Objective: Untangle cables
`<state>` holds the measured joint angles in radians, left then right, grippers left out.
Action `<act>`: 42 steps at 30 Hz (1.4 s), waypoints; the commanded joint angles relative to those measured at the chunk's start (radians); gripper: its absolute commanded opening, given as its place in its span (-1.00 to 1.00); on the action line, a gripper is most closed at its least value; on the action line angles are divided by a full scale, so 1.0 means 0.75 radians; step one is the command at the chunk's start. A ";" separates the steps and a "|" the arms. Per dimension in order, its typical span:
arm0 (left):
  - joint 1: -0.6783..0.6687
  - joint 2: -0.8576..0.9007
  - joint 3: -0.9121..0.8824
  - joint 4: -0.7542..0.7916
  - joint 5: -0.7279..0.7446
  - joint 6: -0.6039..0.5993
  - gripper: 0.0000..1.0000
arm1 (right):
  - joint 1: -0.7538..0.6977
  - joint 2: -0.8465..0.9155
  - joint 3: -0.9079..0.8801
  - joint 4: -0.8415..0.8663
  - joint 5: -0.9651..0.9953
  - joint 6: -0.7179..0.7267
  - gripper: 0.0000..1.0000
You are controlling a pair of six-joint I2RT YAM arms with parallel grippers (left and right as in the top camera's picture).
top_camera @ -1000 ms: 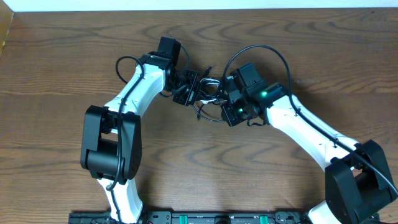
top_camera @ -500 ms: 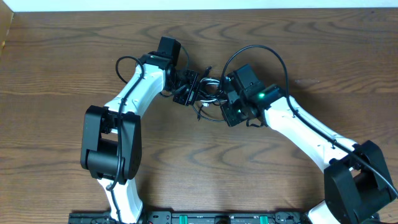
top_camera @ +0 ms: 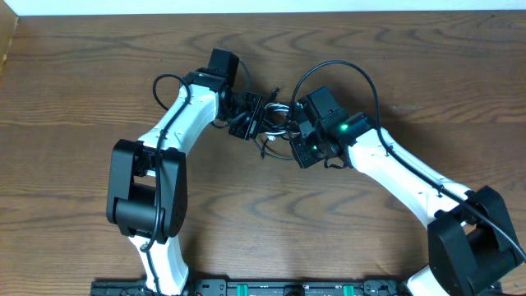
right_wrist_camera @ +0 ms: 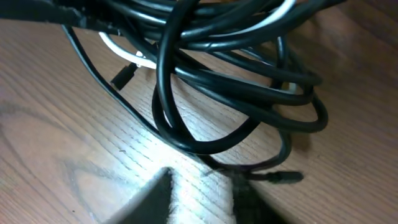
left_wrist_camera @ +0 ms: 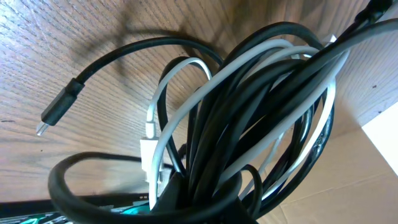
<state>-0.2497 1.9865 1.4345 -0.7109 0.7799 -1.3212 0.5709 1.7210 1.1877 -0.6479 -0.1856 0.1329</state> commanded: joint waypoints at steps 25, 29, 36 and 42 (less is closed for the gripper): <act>0.002 -0.028 -0.003 -0.007 0.290 -0.032 -0.85 | -0.002 -0.004 -0.082 0.237 -0.030 0.012 -0.98; 0.002 -0.028 -0.003 -0.008 0.260 0.042 -0.85 | -0.022 -0.027 -0.061 0.330 -0.111 0.023 -0.98; 0.002 -0.028 -0.003 -0.008 0.172 0.192 -0.85 | -0.089 -0.137 -0.011 0.331 -0.204 0.027 -0.98; 0.002 -0.028 -0.003 -0.007 0.033 0.191 -0.85 | -0.194 -0.290 -0.011 0.330 -0.287 0.078 -0.91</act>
<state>-0.2379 1.9865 1.4345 -0.7067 0.8772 -1.2179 0.4736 1.5871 1.1336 -0.4183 -0.3546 0.1528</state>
